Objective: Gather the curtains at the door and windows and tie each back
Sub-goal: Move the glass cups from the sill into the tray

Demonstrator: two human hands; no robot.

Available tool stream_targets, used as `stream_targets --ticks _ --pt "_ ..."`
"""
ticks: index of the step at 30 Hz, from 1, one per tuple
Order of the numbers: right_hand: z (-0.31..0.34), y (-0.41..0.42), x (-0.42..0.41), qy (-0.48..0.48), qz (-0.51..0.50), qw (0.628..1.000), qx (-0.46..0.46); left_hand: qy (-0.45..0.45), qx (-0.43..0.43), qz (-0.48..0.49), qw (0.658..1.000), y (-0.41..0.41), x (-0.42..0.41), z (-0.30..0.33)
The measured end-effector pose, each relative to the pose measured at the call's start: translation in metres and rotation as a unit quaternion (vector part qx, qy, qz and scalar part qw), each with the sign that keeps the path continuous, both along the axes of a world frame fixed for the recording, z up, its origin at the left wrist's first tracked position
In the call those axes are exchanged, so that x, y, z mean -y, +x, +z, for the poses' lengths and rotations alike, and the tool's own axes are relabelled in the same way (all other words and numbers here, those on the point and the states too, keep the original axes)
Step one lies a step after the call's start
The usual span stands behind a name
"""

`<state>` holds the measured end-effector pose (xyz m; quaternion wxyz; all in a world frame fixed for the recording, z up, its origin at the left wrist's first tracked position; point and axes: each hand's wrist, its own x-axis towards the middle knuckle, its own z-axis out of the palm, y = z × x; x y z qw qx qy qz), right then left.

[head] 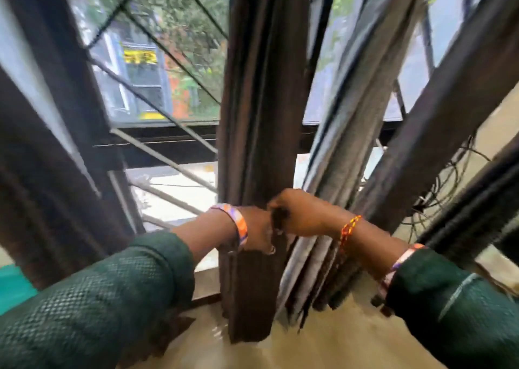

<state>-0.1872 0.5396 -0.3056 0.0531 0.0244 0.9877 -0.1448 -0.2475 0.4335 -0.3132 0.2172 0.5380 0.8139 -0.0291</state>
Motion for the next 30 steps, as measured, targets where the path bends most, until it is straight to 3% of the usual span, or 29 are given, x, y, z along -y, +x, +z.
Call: stream_targets --ticks 7,9,13,16,18,21,25,26,30 --pt "-0.027 0.032 -0.107 -0.052 -0.167 0.984 -0.04 0.151 0.012 -0.033 0.988 0.017 -0.121 -0.03" --pt "-0.038 0.039 -0.138 -0.1 -0.231 0.964 -0.082 0.164 0.034 -0.049 0.985 0.023 -0.152 -0.037" --pt "-0.059 0.043 -0.186 -0.362 -0.398 0.815 -0.214 0.221 0.185 0.005 0.958 0.028 -0.204 -0.048" --pt "-0.073 0.031 -0.205 -0.465 -0.422 0.759 -0.173 0.246 0.282 0.148 0.916 0.015 -0.227 -0.057" --pt "-0.083 0.023 -0.216 -0.531 -0.436 0.709 -0.159 0.239 0.251 0.24 0.907 -0.001 -0.235 -0.065" --pt "-0.088 0.021 -0.229 -0.614 -0.5 0.583 -0.18 0.214 0.17 0.33 0.904 -0.028 -0.234 -0.066" --pt "-0.094 0.029 -0.254 -0.583 -0.58 0.524 -0.221 0.194 0.149 0.397 0.884 -0.063 -0.236 -0.058" --pt "-0.098 0.029 -0.258 -0.564 -0.603 0.526 -0.207 0.189 0.17 0.407 0.877 -0.069 -0.24 -0.06" --pt "-0.113 0.016 -0.264 -0.521 -0.562 0.642 -0.029 0.148 0.352 0.435 0.815 -0.066 -0.267 -0.077"
